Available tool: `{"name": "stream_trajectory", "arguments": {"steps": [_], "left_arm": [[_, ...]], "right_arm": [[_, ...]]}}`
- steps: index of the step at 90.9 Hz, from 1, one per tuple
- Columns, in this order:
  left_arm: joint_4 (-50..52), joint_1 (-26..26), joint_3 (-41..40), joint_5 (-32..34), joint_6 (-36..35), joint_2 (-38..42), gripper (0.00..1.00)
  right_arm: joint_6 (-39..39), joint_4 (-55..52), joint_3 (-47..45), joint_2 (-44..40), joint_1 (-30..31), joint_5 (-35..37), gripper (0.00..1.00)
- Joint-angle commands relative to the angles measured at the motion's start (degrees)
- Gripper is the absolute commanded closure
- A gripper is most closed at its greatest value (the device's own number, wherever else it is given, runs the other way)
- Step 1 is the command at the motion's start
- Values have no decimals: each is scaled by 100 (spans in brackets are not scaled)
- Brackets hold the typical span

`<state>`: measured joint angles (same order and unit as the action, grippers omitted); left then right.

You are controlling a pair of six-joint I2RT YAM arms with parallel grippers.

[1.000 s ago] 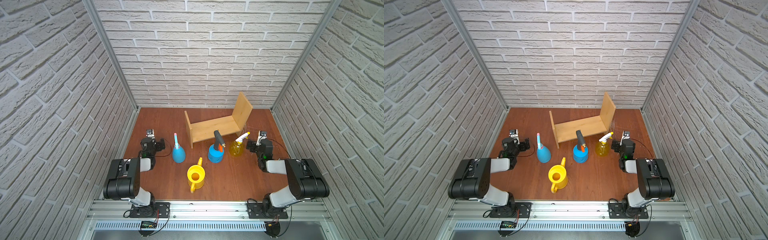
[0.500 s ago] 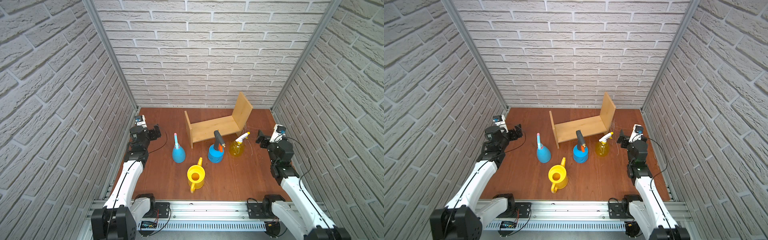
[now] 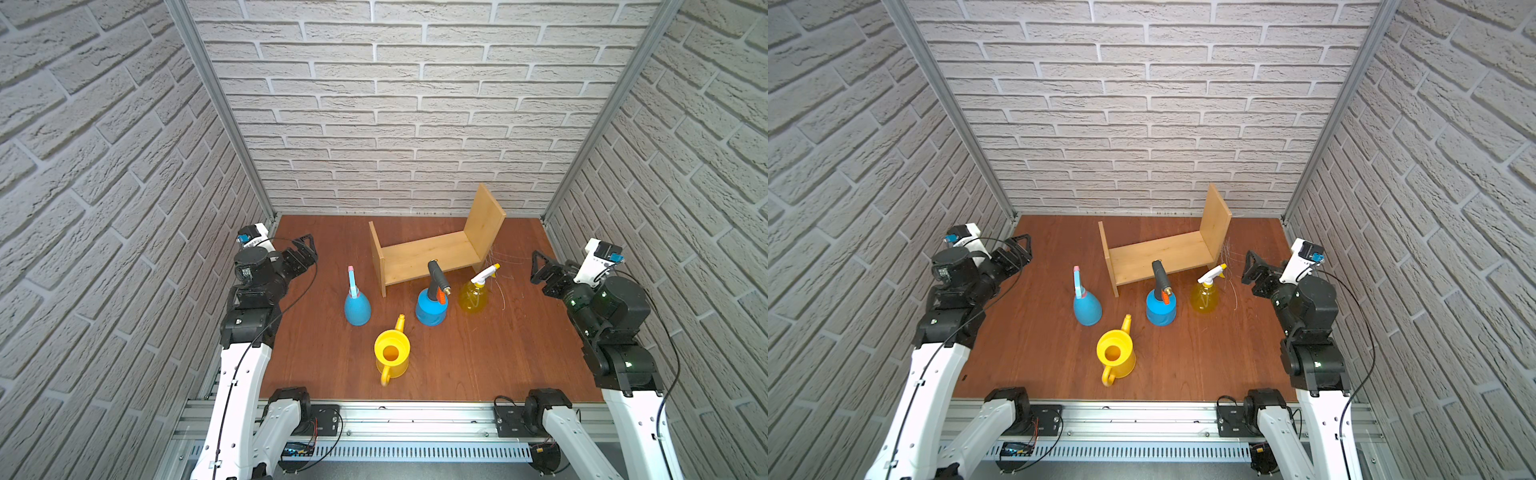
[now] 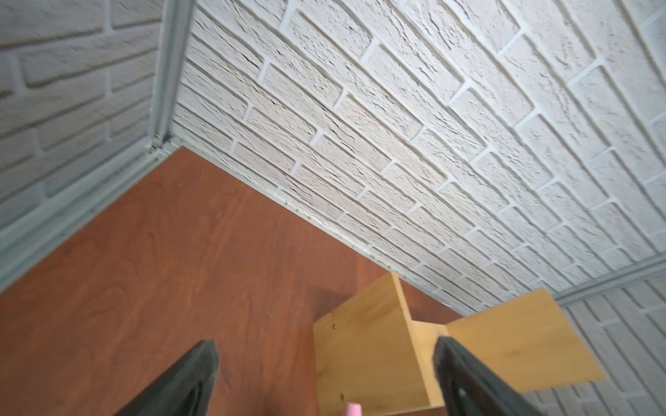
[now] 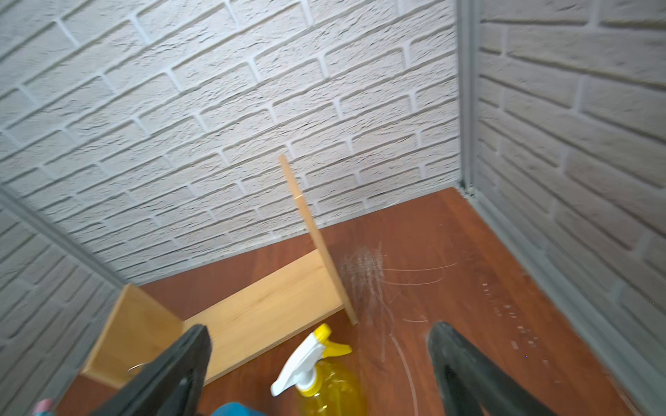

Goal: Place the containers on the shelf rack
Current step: 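Pick up a container from the center of the board.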

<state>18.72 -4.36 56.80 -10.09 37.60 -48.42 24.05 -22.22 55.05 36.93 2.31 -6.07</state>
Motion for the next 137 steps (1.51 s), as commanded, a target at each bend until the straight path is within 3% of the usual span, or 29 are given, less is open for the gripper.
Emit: {"name": "stream_trajectory", "arguments": {"steps": [1,10,18,33,41,50,89,137], "left_arm": [[40,273,128,-796,737,72,2],[-31,915,91,-622,878,136,2],[-151,1708,-2,-150,889,202,2],[-536,2972,-200,604,948,114,2],[-696,3298,-188,793,950,-56,2],[-684,3434,-106,844,979,-235,2],[-478,3488,-210,1103,897,0,2],[-335,3485,-79,1272,453,66,2]], "right_arm": [[841,-140,219,203,43,-1643,1],[1035,-372,502,425,339,-1984,1],[746,-890,793,569,1091,-1498,0],[370,-1910,1326,1167,2838,-26,0],[304,-2293,1629,1560,3681,1161,0],[267,-2695,2013,2162,4310,1958,3],[287,-3005,3346,4383,4577,1940,36],[83,-3284,3723,5166,4568,2072,56]]}}
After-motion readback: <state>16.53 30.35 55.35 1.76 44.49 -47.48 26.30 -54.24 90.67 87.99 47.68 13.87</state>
